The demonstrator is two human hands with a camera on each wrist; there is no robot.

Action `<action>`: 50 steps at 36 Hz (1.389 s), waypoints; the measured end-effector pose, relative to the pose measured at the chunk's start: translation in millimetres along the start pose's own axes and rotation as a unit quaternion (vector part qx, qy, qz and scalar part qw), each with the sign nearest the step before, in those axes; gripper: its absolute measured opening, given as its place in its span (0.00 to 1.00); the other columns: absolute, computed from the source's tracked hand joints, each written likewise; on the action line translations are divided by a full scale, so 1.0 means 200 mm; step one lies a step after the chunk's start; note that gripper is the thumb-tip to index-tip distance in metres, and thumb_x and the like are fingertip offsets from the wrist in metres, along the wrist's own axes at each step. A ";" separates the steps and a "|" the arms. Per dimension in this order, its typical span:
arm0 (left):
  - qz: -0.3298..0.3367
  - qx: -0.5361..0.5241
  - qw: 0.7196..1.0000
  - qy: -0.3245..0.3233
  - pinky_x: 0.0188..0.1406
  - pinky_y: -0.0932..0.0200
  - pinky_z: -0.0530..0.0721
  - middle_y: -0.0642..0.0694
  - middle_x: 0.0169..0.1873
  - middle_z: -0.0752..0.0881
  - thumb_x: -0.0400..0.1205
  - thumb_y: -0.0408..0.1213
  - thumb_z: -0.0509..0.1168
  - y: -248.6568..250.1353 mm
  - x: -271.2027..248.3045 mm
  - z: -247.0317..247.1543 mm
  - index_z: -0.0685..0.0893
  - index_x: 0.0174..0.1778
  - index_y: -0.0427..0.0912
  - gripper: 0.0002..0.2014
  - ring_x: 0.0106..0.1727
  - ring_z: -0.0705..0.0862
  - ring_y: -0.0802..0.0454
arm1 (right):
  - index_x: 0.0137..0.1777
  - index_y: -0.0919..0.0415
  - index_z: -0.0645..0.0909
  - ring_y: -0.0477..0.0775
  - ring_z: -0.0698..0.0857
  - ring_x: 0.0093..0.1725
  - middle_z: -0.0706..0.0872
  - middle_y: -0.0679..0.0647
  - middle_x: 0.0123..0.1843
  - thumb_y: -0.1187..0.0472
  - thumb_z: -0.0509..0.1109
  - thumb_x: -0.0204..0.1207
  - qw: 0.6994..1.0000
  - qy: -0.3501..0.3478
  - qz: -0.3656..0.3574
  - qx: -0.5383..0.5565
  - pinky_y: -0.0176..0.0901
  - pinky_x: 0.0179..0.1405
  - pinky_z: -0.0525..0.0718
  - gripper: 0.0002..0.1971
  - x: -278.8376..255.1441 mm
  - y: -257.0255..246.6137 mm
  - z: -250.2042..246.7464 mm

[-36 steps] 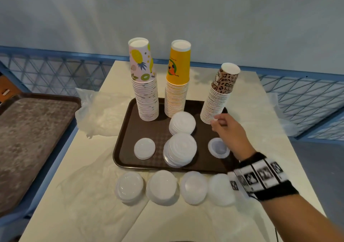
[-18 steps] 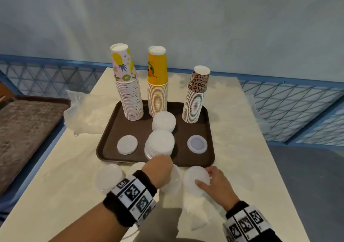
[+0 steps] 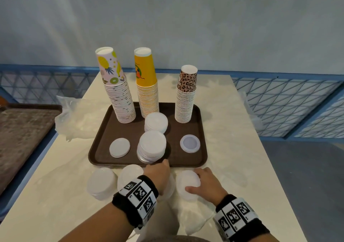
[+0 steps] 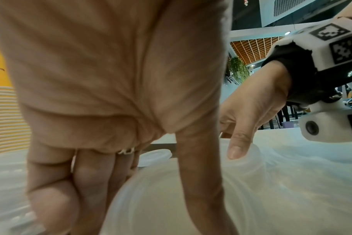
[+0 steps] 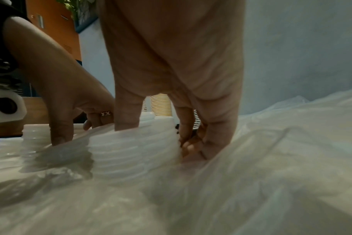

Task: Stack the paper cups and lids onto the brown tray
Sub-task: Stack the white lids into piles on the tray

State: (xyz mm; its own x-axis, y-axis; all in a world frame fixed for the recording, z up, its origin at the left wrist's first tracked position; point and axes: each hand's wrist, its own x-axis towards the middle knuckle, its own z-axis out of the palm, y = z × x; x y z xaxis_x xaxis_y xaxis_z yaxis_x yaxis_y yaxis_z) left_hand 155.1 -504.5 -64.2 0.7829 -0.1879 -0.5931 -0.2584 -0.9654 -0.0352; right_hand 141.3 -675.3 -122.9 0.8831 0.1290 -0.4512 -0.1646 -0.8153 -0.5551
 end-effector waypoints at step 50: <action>0.039 -0.176 0.982 -0.049 0.68 0.51 0.72 0.35 0.72 0.74 0.82 0.45 0.63 0.08 0.62 -0.35 0.64 0.74 0.32 0.30 0.71 0.75 0.40 | 0.66 0.53 0.71 0.49 0.81 0.55 0.81 0.46 0.57 0.55 0.64 0.79 0.896 0.183 0.024 0.403 0.43 0.41 0.83 0.16 -0.06 0.13 -0.58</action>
State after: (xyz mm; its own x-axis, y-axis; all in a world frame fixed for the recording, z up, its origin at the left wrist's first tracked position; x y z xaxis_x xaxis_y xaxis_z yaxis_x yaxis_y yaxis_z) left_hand 287.6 -555.8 -82.5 0.7054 -0.2630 -0.6582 -0.0912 -0.9546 0.2837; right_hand 176.8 -762.6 -51.0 0.9270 -0.2095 -0.3111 -0.3406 -0.1233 -0.9321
